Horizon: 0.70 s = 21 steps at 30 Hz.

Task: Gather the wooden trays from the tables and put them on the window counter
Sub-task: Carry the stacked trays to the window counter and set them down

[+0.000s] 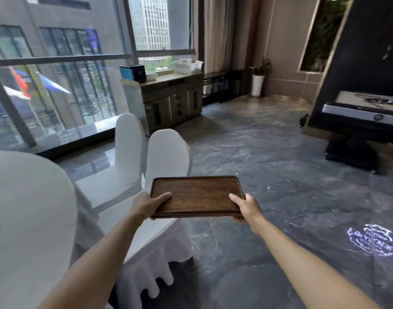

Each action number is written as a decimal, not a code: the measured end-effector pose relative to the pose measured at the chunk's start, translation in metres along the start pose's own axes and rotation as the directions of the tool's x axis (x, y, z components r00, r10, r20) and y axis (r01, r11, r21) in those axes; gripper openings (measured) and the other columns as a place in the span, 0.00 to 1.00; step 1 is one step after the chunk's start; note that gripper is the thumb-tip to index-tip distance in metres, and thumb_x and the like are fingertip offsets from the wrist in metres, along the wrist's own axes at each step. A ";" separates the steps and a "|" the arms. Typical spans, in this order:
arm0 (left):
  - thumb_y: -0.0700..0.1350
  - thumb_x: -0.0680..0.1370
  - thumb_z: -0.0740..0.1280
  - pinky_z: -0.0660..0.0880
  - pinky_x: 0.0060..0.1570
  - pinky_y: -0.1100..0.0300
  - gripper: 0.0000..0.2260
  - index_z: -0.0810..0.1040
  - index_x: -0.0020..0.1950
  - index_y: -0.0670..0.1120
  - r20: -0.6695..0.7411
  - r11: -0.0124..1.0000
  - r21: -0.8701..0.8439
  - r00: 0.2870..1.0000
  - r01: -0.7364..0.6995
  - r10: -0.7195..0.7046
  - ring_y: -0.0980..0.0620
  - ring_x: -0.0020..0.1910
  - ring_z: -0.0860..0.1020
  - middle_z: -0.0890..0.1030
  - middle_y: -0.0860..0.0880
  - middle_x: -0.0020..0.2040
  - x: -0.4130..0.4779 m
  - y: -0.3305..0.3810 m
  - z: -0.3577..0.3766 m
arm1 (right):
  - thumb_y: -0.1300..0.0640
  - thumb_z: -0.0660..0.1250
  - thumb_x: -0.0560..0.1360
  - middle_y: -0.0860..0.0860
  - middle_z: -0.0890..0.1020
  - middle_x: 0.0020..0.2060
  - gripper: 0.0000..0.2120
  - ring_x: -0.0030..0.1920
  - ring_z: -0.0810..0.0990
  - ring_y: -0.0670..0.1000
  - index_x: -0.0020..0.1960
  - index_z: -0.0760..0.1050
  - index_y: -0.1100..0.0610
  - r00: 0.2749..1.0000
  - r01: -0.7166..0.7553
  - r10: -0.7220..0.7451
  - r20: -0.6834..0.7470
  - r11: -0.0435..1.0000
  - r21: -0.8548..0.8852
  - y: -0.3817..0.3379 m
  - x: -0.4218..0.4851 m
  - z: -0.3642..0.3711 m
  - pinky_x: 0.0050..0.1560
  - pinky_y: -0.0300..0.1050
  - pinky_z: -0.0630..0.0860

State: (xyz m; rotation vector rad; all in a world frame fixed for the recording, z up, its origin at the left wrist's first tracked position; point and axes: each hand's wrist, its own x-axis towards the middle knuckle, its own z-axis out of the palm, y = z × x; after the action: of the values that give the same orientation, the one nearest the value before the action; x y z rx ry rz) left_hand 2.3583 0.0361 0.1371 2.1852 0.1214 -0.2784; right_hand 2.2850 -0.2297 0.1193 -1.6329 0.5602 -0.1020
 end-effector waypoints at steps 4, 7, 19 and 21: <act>0.61 0.69 0.70 0.69 0.26 0.62 0.23 0.76 0.36 0.39 0.035 1.000 0.006 0.999 -0.029 0.029 0.49 0.25 0.75 0.77 0.44 0.31 0.071 0.044 0.030 | 0.53 0.66 0.74 0.54 0.79 0.41 0.10 0.31 0.77 0.50 0.50 0.73 0.58 0.998 0.033 -0.034 -0.043 0.999 -0.011 -0.020 0.066 -0.020 0.20 0.38 0.73; 0.60 0.69 0.70 0.69 0.23 0.63 0.22 0.74 0.33 0.41 0.045 0.997 0.001 0.996 -0.075 0.075 0.49 0.25 0.74 0.76 0.45 0.30 0.133 0.080 0.046 | 0.53 0.65 0.74 0.51 0.78 0.37 0.08 0.31 0.77 0.49 0.49 0.73 0.57 0.995 0.061 -0.062 -0.072 0.998 -0.021 -0.041 0.127 -0.027 0.25 0.42 0.75; 0.59 0.69 0.72 0.70 0.21 0.62 0.20 0.74 0.31 0.43 0.063 0.991 -0.010 0.989 -0.132 0.133 0.50 0.25 0.75 0.76 0.47 0.28 0.388 0.221 0.094 | 0.53 0.65 0.75 0.50 0.79 0.37 0.07 0.26 0.77 0.49 0.50 0.73 0.55 0.989 0.071 -0.070 -0.130 0.997 0.004 -0.133 0.381 -0.042 0.16 0.33 0.67; 0.61 0.68 0.71 0.70 0.23 0.62 0.22 0.74 0.30 0.43 0.060 0.995 0.014 0.993 -0.104 0.103 0.50 0.25 0.76 0.77 0.47 0.28 0.424 0.234 0.106 | 0.53 0.65 0.75 0.50 0.79 0.37 0.07 0.24 0.77 0.47 0.50 0.74 0.56 0.991 0.060 -0.060 -0.123 0.998 -0.002 -0.139 0.425 -0.043 0.16 0.33 0.68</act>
State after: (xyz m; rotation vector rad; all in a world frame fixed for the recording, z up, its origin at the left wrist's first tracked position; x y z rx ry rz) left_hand 2.7976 -0.1933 0.1575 2.1896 -0.0272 -0.2860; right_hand 2.6815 -0.4390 0.1498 -1.6502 0.6048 -0.2492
